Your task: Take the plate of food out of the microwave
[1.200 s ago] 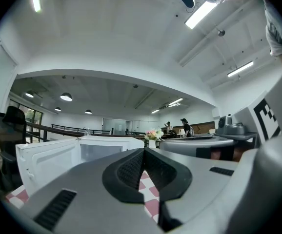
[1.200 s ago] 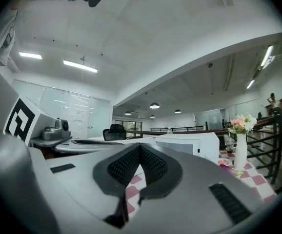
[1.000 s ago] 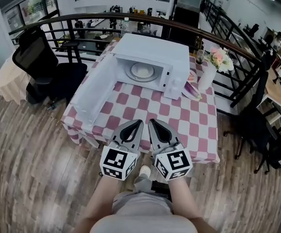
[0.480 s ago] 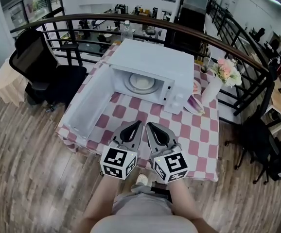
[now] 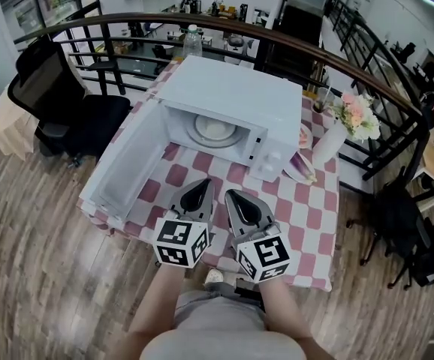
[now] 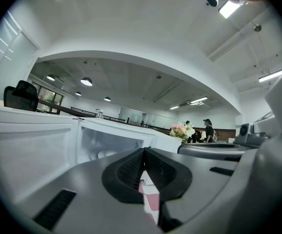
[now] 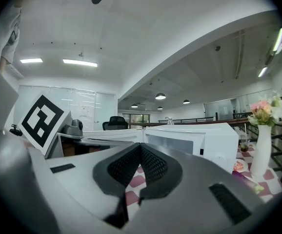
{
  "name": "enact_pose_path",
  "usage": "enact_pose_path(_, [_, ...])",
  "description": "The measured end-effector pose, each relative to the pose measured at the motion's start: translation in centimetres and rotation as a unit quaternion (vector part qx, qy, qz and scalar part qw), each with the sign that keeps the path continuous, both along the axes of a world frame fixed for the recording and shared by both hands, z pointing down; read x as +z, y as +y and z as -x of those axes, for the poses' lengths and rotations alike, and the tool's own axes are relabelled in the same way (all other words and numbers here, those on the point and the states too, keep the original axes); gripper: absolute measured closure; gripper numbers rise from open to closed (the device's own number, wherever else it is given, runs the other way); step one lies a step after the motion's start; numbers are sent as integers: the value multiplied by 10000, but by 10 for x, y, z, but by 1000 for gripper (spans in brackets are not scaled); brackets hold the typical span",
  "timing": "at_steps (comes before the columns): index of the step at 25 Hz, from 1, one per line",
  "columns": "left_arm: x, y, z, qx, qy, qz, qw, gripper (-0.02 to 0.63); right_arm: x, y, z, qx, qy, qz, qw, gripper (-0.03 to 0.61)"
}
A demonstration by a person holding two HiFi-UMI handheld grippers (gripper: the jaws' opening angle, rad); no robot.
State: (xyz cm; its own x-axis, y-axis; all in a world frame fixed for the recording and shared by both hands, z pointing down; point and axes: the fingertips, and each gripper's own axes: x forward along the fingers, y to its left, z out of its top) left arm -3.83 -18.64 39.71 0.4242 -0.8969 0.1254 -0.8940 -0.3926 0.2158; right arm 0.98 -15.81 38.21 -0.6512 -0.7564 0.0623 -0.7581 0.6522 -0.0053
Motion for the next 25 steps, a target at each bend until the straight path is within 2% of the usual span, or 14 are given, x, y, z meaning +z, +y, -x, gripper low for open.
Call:
enact_pose_path(11, [18, -21, -6, 121, 363, 379, 9986, 612, 10, -23, -9, 79, -99, 82, 9999, 555])
enact_pose_path(16, [25, -31, -8, 151, 310, 497, 9982, 612, 8, -32, -10, 103, -180, 94, 9997, 555])
enact_pose_path(21, [30, -46, -9, 235, 490, 592, 9968, 610, 12, -46, -14, 218, -243, 125, 9994, 555])
enact_pose_path(25, [35, -60, -8, 315, 731, 679, 9945, 575, 16, -56, -17, 256, -410, 246, 9985, 555])
